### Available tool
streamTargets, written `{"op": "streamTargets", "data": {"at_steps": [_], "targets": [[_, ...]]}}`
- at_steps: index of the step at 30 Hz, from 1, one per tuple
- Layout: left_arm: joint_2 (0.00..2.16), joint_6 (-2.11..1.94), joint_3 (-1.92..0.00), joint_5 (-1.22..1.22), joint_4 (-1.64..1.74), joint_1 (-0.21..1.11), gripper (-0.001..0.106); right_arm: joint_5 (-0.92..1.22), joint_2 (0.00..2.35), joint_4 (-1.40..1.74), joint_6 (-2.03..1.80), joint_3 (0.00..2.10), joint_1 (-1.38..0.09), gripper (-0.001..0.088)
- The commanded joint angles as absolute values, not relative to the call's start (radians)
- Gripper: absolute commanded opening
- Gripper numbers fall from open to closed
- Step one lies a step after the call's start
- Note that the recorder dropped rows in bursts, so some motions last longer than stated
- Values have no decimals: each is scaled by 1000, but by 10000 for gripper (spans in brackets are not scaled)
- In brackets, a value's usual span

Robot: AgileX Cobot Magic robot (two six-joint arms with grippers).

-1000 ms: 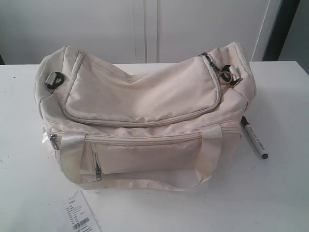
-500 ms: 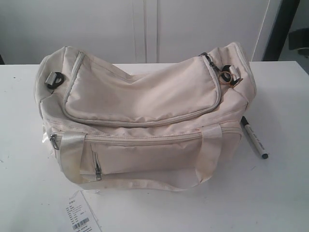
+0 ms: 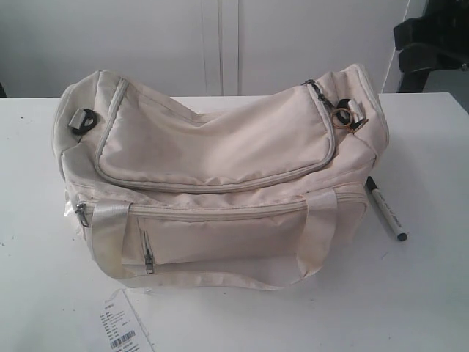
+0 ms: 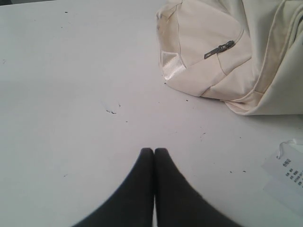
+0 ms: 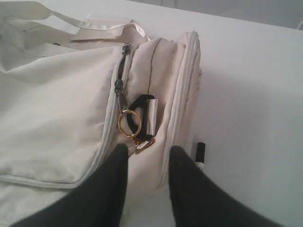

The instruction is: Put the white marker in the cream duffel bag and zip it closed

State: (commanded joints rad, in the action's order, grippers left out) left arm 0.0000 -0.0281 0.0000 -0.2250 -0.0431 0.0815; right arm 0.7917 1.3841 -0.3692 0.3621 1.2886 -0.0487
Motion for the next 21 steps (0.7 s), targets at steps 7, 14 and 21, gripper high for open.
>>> {"op": "streamTargets", "data": {"at_steps": [7,14,21], "targets": [[0,-30,0,-225,-50,82,0,761,1474,-400,362,1336,-49,550],[0,-34,0,-225,-52,82,0,732,1585,-434,362,1398,-49,577],[0,-34,0,-225,-80,82,0,692,1666,-444,362,1444,-49,581]]}}
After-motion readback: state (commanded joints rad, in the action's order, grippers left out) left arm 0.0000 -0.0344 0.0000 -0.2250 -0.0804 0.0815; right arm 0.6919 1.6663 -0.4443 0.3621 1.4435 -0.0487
